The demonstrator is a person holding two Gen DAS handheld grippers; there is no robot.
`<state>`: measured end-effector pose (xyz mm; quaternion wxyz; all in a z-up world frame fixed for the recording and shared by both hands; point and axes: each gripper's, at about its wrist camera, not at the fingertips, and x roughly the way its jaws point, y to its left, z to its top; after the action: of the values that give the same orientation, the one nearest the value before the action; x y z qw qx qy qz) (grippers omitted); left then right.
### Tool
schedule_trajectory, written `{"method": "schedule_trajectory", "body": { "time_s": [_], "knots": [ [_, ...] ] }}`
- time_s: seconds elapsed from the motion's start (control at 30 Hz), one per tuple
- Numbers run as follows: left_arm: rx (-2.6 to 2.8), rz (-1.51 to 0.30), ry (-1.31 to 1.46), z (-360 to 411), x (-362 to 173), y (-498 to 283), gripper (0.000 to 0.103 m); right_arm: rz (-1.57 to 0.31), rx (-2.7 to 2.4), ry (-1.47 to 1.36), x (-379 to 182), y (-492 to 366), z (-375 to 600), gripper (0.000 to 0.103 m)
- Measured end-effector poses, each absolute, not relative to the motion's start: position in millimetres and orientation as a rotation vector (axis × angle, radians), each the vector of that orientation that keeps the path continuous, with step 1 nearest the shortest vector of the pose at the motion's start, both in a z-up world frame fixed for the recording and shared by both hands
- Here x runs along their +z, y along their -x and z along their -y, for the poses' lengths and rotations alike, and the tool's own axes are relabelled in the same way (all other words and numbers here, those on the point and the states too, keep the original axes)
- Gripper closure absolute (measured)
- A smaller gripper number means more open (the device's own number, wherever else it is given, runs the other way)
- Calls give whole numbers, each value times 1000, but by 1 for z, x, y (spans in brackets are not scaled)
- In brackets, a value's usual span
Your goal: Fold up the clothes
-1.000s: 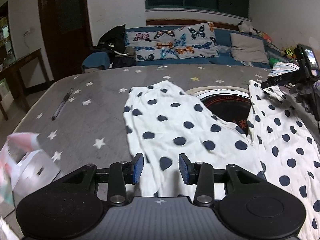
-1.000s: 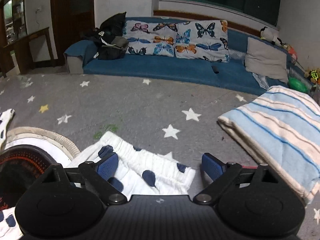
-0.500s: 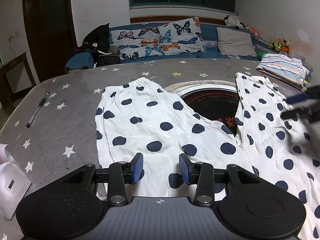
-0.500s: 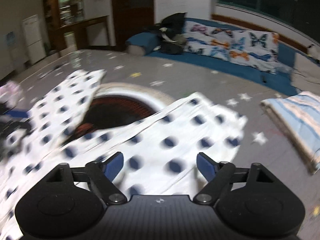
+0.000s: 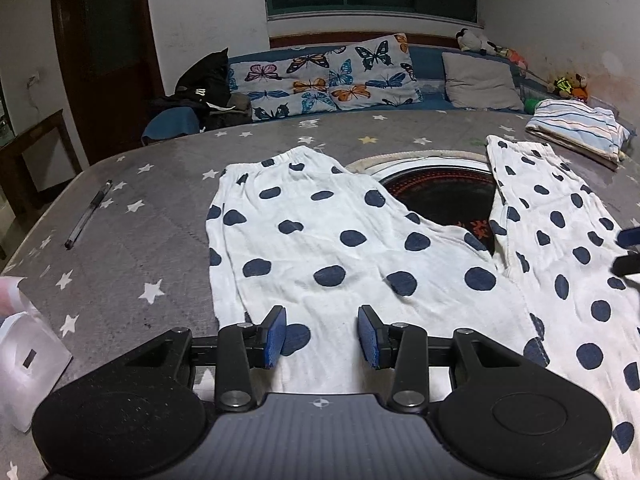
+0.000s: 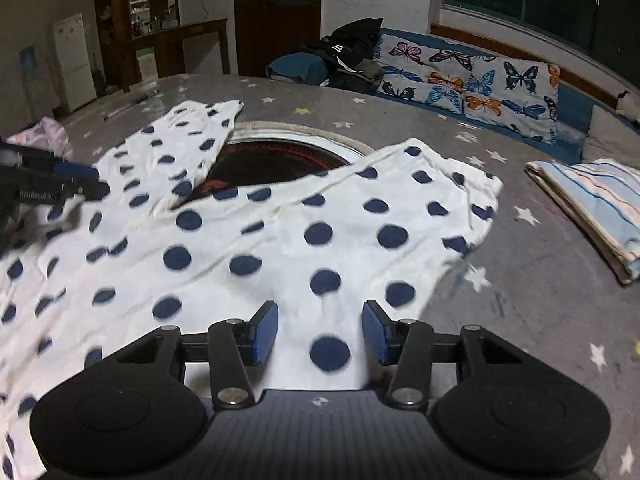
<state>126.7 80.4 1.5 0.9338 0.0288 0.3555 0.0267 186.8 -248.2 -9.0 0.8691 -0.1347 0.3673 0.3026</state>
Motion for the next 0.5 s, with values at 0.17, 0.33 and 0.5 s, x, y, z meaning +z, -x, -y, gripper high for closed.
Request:
{"method": "schedule_trajectory", "body": {
  "time_s": [0.17,0.33,0.5],
  "knots": [
    [80,-711,-85,-83,0,-123,56,-769,602,293,-7,-173,258,63],
    [119,-715,-81,-92,2,-118,57,-781,563,316,-3,-166,264,63],
    [97,-690,-55,-90,15,-100,57,-755,594,287,12,-155,263,62]
  ]
}}
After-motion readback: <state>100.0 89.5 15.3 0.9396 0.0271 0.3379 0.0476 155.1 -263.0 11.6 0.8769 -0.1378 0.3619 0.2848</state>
